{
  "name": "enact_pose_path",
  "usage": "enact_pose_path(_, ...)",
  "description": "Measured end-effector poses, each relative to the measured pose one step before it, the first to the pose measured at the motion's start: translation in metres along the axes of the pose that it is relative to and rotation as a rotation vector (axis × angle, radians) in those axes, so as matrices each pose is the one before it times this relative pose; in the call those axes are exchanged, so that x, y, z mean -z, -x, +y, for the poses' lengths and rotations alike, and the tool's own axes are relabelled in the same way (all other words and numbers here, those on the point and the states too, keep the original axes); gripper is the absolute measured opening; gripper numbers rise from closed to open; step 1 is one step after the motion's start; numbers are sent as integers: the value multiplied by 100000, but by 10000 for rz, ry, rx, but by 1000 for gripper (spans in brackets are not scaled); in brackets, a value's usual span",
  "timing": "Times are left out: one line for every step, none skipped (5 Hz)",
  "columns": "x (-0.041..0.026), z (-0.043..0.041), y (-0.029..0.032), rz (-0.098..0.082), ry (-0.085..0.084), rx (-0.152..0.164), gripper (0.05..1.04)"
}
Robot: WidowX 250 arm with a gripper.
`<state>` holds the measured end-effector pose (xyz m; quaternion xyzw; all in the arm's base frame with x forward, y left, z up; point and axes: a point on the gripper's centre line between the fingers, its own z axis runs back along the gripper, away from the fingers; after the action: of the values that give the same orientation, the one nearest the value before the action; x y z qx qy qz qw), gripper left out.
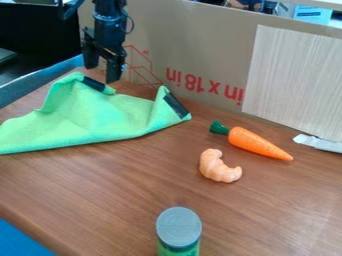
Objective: Unfold the cloth from top left to bottom right
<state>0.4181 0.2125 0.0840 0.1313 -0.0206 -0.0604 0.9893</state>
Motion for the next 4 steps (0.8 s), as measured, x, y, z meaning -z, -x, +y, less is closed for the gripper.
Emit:
enact_pose_path(207, 290, 169, 296, -105, -34, 1001)
enact_pose_path(202, 49, 257, 194, -49, 47, 1001)
enact_pose_path(426, -185, 378, 207, 17, 86, 1001)
enact_pose_path(2172, -1162, 1019, 419, 176, 346, 951)
